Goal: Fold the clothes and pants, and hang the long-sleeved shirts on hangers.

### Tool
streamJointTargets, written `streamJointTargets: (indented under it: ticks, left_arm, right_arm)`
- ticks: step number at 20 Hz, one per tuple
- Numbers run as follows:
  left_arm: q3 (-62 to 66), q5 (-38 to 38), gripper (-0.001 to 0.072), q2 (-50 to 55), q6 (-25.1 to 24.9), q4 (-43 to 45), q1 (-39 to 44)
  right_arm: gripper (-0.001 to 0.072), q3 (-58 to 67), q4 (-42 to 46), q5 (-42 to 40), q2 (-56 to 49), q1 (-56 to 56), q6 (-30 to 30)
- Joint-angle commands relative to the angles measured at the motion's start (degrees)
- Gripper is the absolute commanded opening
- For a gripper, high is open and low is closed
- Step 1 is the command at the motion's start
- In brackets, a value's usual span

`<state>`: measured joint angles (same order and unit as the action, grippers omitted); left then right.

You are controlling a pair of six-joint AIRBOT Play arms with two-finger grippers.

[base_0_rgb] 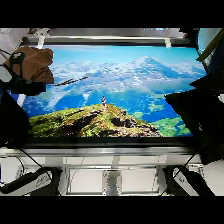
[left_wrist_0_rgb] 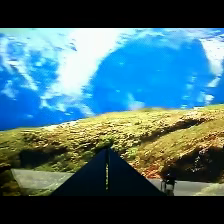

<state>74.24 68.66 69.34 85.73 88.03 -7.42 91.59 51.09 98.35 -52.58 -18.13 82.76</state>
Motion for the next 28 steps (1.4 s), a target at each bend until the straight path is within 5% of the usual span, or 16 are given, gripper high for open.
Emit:
streamJointTargets:
  ticks: [1, 15, 23, 28]
  left_arm:
    - [0.0, 0.0, 0.0033, 0.0, 0.0, 0.0, 0.0]
    - [0.0, 0.0, 0.0033, 0.0, 0.0, 0.0, 0.0]
    - [0.0, -8.2, 0.0040, 4.7, 0.0, 0.6, -0.3]
    - [0.0, -4.3, 0.0042, 10.8, -2.6, 16.9, -0.3]
  right_arm:
    - [0.0025, 0.0, 0.2, 0.0, 0.0, 0.1, 0.0]
    - [0.0025, 0.0, 0.4, 0.0, 0.0, 0.1, -2.0]
    - [0.0025, 0.0, 3.3, -2.3, 0.0, 0.1, -2.0]
    - [0.0025, 0.0, 4.6, -2.4, -0.1, 0.1, -1.9]
